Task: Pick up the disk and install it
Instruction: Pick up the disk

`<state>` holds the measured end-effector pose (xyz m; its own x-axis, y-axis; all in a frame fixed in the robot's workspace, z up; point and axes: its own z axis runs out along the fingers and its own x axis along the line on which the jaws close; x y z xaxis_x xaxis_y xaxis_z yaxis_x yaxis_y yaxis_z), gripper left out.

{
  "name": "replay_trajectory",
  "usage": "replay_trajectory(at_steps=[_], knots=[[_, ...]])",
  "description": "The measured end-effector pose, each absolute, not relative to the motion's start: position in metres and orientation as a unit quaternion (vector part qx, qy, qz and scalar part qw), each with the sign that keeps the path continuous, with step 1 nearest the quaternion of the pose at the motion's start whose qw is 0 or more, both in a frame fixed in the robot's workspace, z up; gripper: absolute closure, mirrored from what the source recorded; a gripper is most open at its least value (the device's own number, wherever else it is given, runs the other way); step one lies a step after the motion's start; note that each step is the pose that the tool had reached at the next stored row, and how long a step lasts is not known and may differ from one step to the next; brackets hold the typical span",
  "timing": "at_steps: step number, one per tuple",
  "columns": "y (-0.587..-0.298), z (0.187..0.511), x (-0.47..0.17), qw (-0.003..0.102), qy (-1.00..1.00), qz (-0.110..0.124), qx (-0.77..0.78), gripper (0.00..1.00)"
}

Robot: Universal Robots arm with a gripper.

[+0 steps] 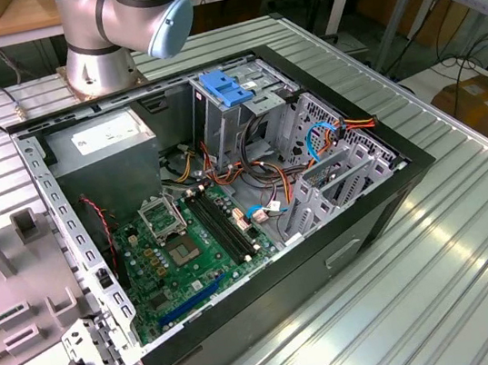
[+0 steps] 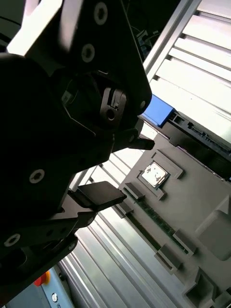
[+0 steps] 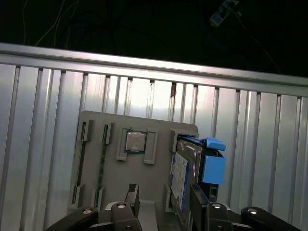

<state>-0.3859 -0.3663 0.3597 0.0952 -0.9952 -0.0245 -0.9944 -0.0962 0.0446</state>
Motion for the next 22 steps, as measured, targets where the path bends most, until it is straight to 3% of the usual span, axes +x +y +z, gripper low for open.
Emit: replay_trajectory(at_steps=[14, 22], knots=[[-0.360, 0.352, -0.386, 0.000, -0.688, -0.031, 0.725, 0.46], [-0.358, 0.349, -0.390, -0.010, -0.692, -0.041, 0.721, 0.46]])
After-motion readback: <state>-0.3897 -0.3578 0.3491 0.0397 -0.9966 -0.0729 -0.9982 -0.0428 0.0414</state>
